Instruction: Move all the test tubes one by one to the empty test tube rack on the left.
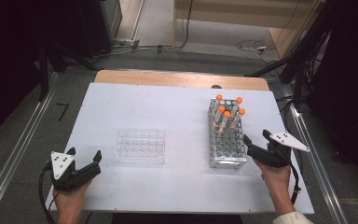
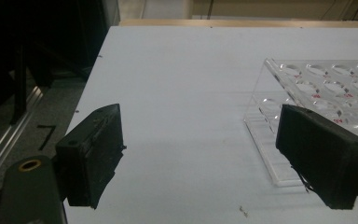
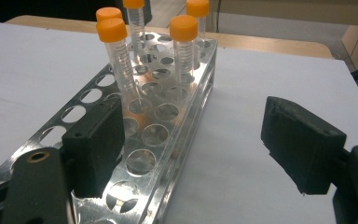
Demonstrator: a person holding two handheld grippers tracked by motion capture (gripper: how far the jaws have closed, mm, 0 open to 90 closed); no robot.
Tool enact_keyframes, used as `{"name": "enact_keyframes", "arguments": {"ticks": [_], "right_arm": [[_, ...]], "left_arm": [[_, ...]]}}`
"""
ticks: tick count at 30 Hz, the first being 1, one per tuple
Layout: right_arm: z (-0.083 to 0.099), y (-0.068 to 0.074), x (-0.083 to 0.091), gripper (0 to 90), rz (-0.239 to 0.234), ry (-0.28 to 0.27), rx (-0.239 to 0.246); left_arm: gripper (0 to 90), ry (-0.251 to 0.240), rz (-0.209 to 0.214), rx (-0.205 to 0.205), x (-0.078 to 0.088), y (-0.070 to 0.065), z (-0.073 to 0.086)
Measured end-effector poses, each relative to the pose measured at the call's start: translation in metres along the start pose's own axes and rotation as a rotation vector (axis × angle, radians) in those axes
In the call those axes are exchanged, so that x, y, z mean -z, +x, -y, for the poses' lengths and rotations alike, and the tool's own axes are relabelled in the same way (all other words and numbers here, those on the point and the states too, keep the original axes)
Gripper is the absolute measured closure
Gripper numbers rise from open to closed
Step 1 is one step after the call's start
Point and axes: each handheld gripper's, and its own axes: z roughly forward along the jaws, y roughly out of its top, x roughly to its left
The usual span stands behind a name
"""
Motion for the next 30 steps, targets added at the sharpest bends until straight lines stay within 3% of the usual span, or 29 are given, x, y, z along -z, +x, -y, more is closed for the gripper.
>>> {"name": "enact_keyframes", "arguments": {"ticks": [30], "right_arm": [[-0.014, 0.001, -0.032, 24.1, 0.011, 0.003, -0.007]], "left_arm": [[14.8, -0.003, 0.005, 0.014, 0.001, 0.001, 0.000]]}}
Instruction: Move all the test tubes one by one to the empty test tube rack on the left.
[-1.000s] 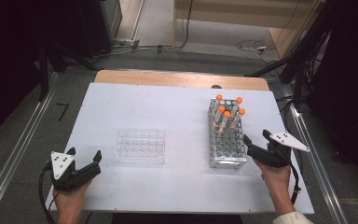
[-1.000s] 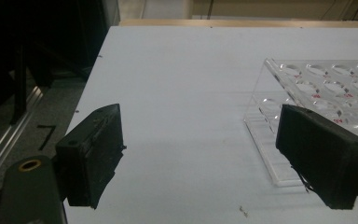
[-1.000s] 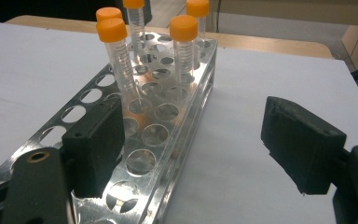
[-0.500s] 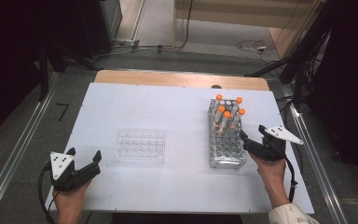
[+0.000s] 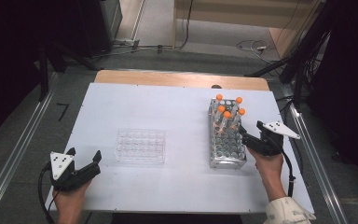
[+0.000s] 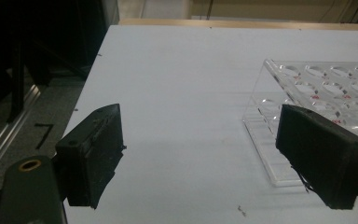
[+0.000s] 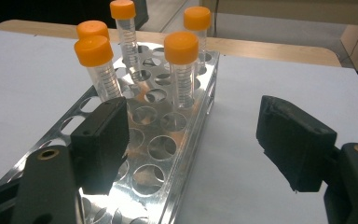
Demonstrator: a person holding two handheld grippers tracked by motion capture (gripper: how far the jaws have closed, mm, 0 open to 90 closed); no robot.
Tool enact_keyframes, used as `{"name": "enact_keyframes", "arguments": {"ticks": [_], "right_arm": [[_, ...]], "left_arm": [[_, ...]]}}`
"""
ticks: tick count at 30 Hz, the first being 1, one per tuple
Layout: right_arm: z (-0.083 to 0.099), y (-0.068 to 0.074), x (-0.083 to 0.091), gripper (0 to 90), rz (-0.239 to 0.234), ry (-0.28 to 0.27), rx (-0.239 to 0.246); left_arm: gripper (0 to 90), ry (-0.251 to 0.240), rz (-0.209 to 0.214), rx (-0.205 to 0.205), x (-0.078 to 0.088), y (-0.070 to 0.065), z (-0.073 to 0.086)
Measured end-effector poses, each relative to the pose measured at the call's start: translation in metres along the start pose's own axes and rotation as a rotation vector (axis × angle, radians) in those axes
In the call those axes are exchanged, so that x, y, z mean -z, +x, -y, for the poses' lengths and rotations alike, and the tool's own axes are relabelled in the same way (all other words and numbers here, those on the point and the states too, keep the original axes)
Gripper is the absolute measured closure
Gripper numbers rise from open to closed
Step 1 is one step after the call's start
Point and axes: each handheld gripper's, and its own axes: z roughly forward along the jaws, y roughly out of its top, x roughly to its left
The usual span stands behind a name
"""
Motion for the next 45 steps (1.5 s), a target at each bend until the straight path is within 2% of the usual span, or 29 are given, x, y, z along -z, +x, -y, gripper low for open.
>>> {"name": "enact_keyframes", "arguments": {"ticks": [15, 45], "right_arm": [[-0.005, 0.002, -0.013, 28.0, 0.000, -0.001, 0.004], [-0.005, 0.003, -0.038, 53.2, -0.009, -0.006, 0.050]], "left_arm": [[14.8, 0.001, -0.003, 0.003, 0.000, 0.000, 0.000], [14.9, 0.002, -0.005, 0.008, 0.000, 0.001, 0.000]]}}
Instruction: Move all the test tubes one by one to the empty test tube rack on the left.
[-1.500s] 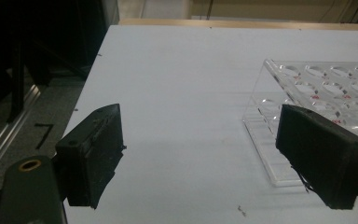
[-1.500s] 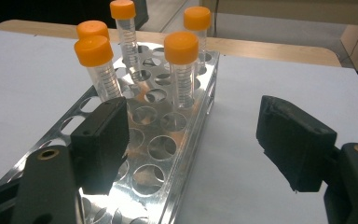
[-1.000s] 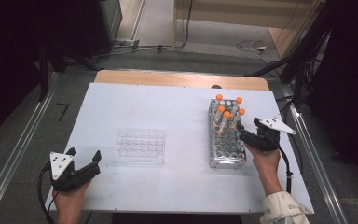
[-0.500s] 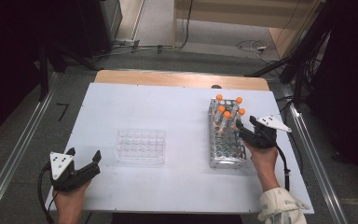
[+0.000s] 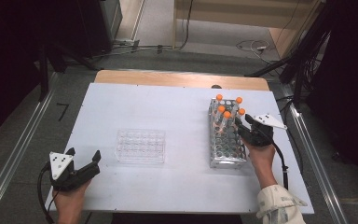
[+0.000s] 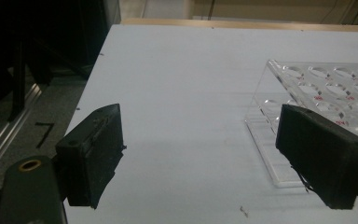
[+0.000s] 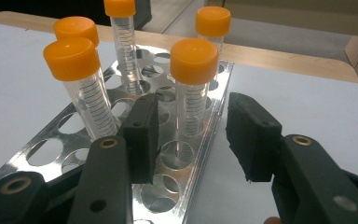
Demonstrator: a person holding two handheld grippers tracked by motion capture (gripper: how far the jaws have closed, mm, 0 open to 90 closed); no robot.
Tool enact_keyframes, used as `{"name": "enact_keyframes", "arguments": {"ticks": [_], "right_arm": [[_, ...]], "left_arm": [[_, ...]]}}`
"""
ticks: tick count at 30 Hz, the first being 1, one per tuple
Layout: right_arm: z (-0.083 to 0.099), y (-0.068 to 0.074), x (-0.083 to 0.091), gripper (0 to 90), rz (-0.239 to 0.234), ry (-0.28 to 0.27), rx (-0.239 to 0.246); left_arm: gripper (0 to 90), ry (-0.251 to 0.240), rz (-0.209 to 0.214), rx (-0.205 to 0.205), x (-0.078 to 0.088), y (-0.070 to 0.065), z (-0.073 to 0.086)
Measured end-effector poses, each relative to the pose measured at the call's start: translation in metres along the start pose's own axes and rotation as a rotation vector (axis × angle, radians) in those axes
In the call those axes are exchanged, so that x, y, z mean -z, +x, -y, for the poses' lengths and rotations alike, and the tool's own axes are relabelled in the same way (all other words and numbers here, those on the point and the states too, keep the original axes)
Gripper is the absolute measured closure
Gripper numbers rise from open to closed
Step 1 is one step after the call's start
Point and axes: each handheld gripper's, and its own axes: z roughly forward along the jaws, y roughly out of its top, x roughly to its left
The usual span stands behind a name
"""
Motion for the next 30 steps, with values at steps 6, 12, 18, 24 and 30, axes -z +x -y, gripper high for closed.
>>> {"name": "enact_keyframes", "arguments": {"ticks": [6, 12, 18, 24, 30], "right_arm": [[0.000, 0.000, -0.003, 56.4, -0.005, -0.001, 0.008], [-0.001, 0.000, -0.006, 58.4, -0.010, -0.004, 0.015], [-0.001, -0.001, -0.008, 60.5, -0.012, -0.009, 0.014], [-0.001, -0.001, -0.011, 61.6, -0.014, -0.006, 0.014], [-0.001, -0.002, -0.012, 63.6, -0.019, -0.006, 0.016]], "left_arm": [[14.9, -0.001, 0.001, 0.000, 0.000, 0.000, 0.000], [14.9, -0.001, 0.002, 0.000, 0.000, -0.001, 0.000], [14.9, -0.001, 0.002, 0.001, 0.000, 0.000, 0.000], [14.9, -0.001, 0.001, 0.000, 0.000, -0.001, 0.000], [14.9, 0.000, 0.001, 0.000, 0.000, -0.001, 0.000]]}}
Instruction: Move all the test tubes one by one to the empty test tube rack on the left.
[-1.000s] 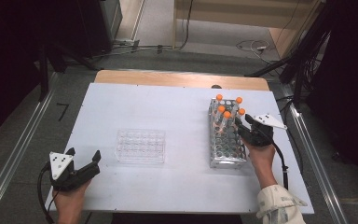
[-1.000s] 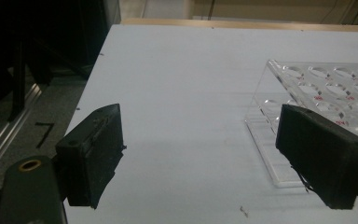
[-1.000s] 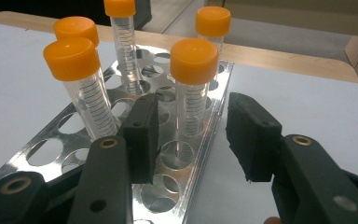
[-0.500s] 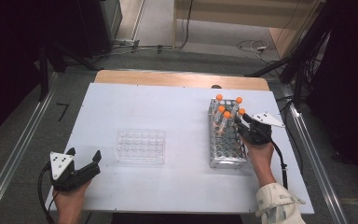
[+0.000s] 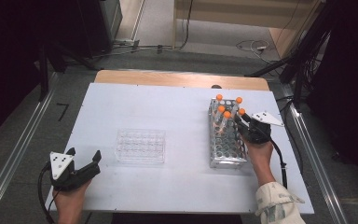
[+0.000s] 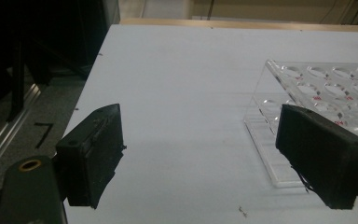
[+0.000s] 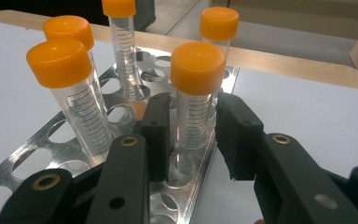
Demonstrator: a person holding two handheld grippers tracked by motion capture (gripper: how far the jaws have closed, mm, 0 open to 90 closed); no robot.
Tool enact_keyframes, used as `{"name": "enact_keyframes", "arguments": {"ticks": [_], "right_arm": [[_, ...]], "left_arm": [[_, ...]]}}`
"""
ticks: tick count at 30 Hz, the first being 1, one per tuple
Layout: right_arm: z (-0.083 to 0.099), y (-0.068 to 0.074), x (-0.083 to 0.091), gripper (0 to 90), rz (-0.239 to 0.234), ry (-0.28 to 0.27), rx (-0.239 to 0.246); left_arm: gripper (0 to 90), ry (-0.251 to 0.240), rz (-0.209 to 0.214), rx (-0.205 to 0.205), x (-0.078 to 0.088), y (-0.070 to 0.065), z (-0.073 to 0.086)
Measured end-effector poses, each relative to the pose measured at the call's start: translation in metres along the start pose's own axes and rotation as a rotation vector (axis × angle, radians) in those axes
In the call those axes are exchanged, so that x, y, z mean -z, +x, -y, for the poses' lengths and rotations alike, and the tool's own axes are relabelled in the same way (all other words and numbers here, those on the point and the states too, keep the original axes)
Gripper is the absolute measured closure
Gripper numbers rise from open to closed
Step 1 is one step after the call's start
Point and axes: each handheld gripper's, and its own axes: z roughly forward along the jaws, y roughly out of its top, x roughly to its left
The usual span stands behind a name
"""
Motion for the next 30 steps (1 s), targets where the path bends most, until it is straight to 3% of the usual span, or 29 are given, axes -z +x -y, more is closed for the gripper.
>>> {"name": "enact_keyframes", "arguments": {"ticks": [30], "right_arm": [[0.0028, 0.0003, -0.0066, 68.2, 0.007, 0.017, -0.001]], "left_arm": [[14.9, 0.000, 0.002, 0.000, 0.0006, 0.0002, -0.0001]]}}
